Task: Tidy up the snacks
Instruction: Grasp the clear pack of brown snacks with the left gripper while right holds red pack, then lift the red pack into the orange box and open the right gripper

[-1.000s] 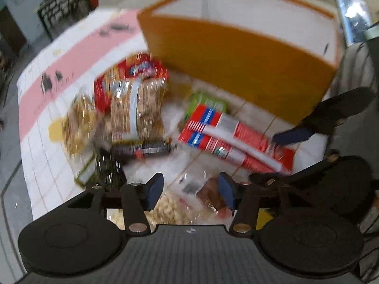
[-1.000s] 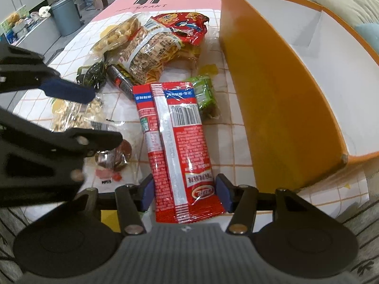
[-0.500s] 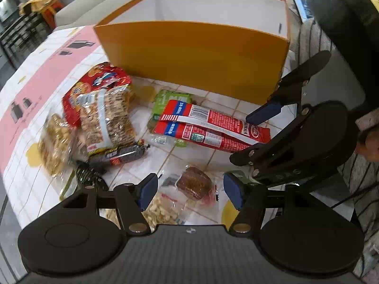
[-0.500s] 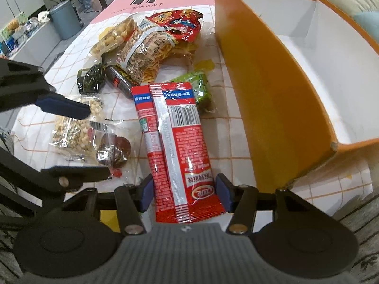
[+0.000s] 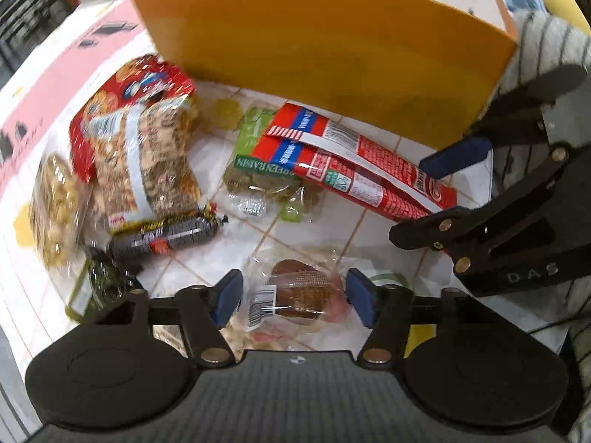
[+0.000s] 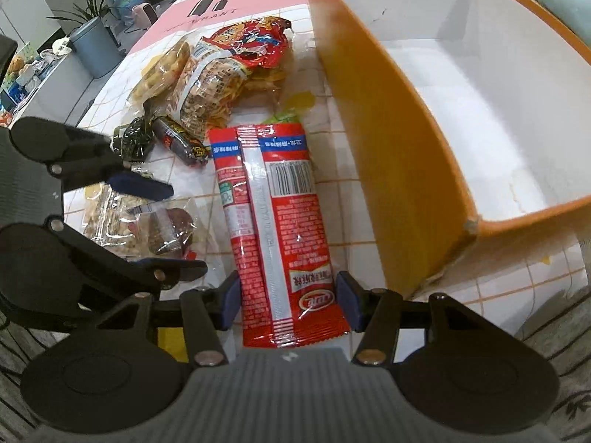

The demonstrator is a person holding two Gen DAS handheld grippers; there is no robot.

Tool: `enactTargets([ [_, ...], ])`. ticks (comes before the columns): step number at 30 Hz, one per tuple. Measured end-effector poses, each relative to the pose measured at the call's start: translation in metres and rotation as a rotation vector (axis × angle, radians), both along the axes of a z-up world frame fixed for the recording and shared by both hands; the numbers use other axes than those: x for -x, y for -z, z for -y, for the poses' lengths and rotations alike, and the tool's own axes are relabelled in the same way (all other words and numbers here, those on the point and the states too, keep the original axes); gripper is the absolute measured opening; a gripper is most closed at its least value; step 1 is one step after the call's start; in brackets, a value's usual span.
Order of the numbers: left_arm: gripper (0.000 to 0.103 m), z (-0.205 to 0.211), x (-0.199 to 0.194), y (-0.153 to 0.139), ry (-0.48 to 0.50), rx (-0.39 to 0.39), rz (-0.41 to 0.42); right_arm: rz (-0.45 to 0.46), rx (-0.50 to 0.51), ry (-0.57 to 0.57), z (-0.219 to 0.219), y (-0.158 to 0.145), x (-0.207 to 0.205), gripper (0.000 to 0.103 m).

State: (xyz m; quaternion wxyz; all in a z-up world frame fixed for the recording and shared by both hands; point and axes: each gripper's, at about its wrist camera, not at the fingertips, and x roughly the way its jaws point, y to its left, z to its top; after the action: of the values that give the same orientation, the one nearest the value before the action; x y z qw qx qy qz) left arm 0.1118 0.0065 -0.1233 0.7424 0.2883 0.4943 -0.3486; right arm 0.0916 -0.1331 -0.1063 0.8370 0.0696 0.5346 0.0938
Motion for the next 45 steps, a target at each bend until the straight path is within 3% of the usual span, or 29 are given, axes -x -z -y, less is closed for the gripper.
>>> enactTargets([
  [1, 0.059, -0.002, 0.001, 0.000, -0.018, 0.002, 0.005, 0.000, 0.003, -0.001, -0.001, 0.000, 0.000, 0.054],
  [5, 0.059, -0.012, 0.005, -0.007, -0.105, 0.007, 0.054, -0.004, 0.004, -0.001, 0.000, 0.000, -0.001, 0.054],
  [14, 0.059, -0.071, 0.001, -0.061, -0.382, 0.288, 0.077, -0.037, -0.087, 0.023, 0.018, 0.001, -0.004, 0.054],
  [17, 0.059, -0.092, 0.000, -0.071, -0.469, 0.367, 0.077, -0.020, -0.033, -0.023, 0.007, 0.000, -0.001, 0.058],
  [22, 0.059, -0.099, -0.006, -0.071, -0.507, 0.402, 0.070, 0.007, 0.080, -0.124, -0.024, 0.004, 0.002, 0.085],
  [30, 0.059, -0.100, -0.002, -0.071, -0.483, 0.418, 0.064, 0.075, 0.157, -0.158, -0.044, 0.011, -0.016, 0.088],
  [32, 0.059, -0.100, -0.001, -0.071, -0.479, 0.414, 0.067, 0.092, 0.158, -0.155, -0.044, 0.014, -0.019, 0.084],
  [36, 0.059, -0.103, 0.001, -0.074, -0.483, 0.431, 0.074, 0.127, 0.164, -0.139, -0.041, 0.009, -0.020, 0.050],
  [45, 0.059, -0.104, 0.005, -0.081, -0.497, 0.465, 0.081, 0.164, 0.114, -0.125, -0.030, -0.009, -0.010, 0.045],
])
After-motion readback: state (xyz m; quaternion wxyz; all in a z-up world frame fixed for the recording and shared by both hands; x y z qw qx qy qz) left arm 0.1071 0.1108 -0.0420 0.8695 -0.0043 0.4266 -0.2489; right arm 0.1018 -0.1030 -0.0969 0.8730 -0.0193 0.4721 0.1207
